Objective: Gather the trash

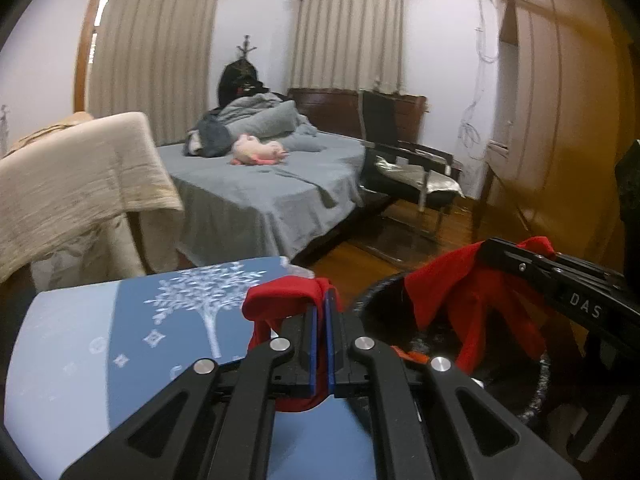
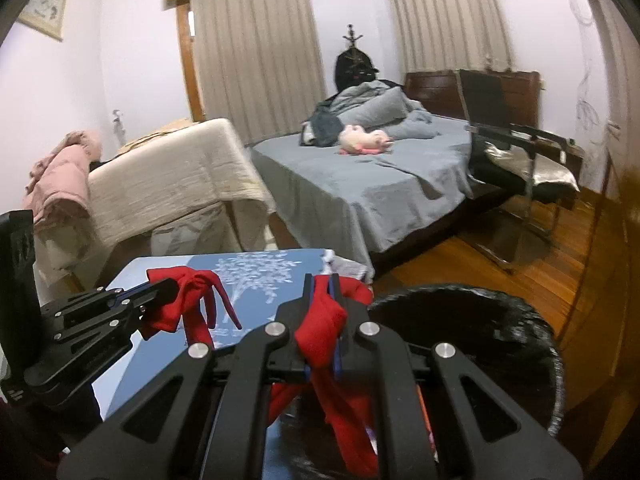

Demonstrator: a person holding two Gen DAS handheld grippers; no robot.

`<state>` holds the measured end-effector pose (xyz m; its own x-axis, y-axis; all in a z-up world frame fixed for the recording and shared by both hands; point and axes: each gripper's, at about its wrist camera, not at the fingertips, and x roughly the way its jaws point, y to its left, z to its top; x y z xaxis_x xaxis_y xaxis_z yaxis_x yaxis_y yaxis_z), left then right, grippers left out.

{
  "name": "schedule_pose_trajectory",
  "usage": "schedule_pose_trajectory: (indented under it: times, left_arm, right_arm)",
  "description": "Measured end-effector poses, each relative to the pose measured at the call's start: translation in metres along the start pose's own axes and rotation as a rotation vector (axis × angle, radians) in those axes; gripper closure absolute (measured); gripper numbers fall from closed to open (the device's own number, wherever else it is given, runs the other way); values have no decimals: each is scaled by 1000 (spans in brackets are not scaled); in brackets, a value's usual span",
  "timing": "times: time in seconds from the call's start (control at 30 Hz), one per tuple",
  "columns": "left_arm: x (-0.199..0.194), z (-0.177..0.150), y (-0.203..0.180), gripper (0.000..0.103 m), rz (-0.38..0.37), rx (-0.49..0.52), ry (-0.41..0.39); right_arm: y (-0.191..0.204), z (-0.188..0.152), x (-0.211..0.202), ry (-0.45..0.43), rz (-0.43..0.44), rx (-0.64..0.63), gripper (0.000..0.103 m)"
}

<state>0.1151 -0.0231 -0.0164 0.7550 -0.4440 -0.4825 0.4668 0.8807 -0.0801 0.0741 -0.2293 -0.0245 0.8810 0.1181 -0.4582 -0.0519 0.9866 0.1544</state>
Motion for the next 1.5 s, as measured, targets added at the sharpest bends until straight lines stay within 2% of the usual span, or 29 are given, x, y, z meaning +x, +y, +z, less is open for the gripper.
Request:
schedule_pose_trajectory:
  times: [0.6, 0.9, 1.0, 1.07, 1.1, 1.13, 1.3, 1.33, 1.4, 1.5]
  left_arm:
    - [58, 4, -93, 100, -185, 99, 40]
    - [88, -2, -115, 100, -241, 106, 75]
    - [97, -3, -119, 97, -266, 107, 92]
    - [102, -4, -118, 81, -280, 101, 109]
    - [104, -4, -117, 56, -288, 93, 117]
    - [104, -4, -116, 39, -284, 83, 118]
    - [99, -7, -105, 35, -245, 72, 122]
    - [97, -8, -101, 32, -229, 72, 120]
    - [91, -9, -94, 25, -191, 78, 112]
    - [75, -8, -78, 16, -130, 66, 91]
  right_arm:
    - [-88, -22, -21, -4, -152, 72, 97]
    - [-115, -33, -11, 23, -180, 98, 97]
    - [-122, -36, -7, 33, -199, 100, 93]
    - [-126, -38, -3, 45, -218, 98, 77]
    - [-126, -38, -4, 43, -225, 99, 66]
    - [-127, -38, -5, 38, -233, 100, 59]
    - [-131, -40, -14, 9, -266, 99, 34]
    - [-132, -40, -16, 4, -272, 99, 23]
    - [-130, -39, -22, -20, -290, 95, 10]
    - [-125, -37, -28, -23, -284, 82, 6]
